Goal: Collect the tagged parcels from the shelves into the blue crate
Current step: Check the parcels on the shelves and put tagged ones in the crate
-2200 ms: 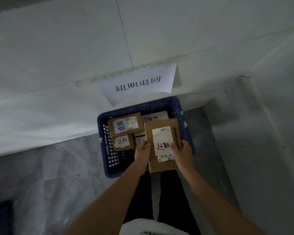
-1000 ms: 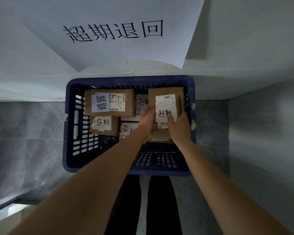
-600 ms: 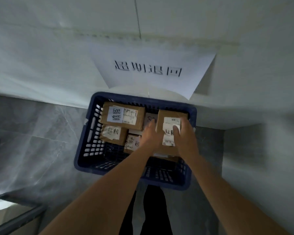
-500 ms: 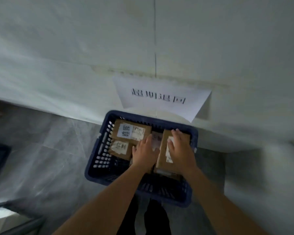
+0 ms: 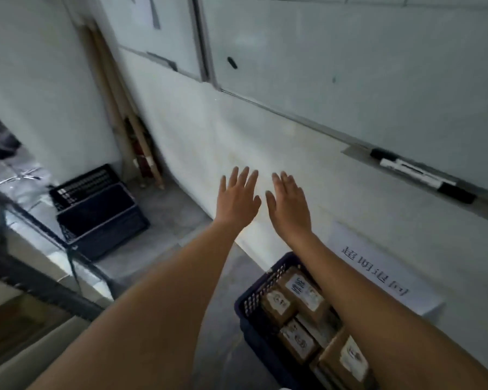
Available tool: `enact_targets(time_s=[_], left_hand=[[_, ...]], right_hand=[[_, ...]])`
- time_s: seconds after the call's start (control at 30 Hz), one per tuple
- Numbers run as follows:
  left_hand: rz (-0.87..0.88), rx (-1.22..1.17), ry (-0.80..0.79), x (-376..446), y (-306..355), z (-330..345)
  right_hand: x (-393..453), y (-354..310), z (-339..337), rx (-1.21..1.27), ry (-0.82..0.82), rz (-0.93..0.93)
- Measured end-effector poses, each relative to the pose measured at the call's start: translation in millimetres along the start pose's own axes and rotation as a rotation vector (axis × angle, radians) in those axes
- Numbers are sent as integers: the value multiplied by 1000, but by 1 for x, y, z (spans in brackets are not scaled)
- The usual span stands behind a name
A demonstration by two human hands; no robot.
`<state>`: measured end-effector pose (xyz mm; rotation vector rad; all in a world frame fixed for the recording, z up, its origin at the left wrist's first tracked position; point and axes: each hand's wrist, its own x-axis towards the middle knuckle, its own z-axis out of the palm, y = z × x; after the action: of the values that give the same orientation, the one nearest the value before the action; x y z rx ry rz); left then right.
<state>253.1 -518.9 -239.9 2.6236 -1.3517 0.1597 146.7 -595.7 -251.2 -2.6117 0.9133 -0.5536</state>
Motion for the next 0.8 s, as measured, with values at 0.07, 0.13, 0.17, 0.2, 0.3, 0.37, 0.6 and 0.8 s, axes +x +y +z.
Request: enact_targets(time_s=[0.07,0.13,0.17,0.2,0.3,0.37,0.6,0.8], left_hand=[[-77,78,119,-18,-46,-32],[-173,124,205,-46,-91,-59],[-227,150,230,-63,-114,-71],[-278,180,242,-82,-137,-81],[-406,240,248,-144,-194,-109],[-483,287,243,-195,-230,-126],[-792,385,262,-370,-340,-180],[-998,480,213,-473,-401,-189]], right_hand=[[11,-46,1,-22,18,-97],[12,-95,7,-25,19,-184],[9,-120,11,-23,20,-234],[5,-145,16,-18,16,-280],[-18,-217,31,26,-17,-369],[-41,-267,43,48,-64,-447],[-123,-435,79,81,-142,-775],[-182,-538,126,153,-241,-969]])
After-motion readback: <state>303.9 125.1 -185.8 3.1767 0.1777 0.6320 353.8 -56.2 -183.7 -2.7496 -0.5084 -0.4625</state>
